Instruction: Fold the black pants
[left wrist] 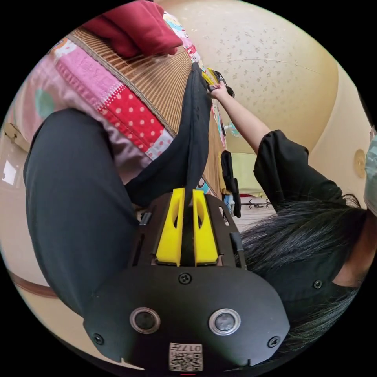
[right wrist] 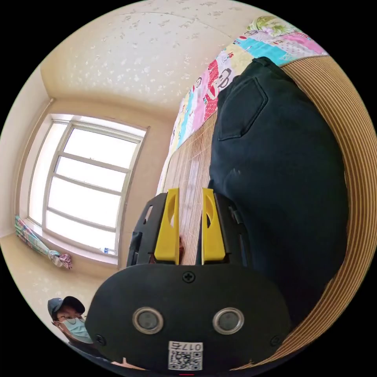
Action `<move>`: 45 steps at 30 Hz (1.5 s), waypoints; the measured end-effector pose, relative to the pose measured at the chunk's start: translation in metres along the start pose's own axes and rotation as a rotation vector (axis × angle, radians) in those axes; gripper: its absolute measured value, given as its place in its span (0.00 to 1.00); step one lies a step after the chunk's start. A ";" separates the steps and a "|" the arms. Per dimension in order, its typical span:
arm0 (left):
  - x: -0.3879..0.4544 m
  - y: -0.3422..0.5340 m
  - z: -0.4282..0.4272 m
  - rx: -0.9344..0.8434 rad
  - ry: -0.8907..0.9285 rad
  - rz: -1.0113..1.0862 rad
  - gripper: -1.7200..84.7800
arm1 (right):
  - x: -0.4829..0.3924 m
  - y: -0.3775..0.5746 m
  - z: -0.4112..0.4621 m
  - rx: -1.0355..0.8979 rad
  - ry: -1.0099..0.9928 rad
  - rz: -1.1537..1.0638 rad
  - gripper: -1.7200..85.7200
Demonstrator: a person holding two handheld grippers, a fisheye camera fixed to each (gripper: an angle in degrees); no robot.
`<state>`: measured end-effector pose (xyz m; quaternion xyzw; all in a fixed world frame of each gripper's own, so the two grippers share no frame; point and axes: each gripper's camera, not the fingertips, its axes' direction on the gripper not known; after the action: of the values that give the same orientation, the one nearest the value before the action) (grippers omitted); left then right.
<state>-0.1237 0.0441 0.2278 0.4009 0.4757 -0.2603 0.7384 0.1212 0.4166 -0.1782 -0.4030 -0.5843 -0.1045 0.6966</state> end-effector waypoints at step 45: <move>0.053 -0.062 0.176 -0.231 -0.194 0.219 0.08 | -0.023 0.379 -0.122 -0.269 0.109 -0.252 0.08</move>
<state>-0.0623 -0.1374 0.1980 0.3358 0.3827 -0.1596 0.8458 0.4376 0.5733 -0.3644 -0.4097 -0.5725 -0.2898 0.6484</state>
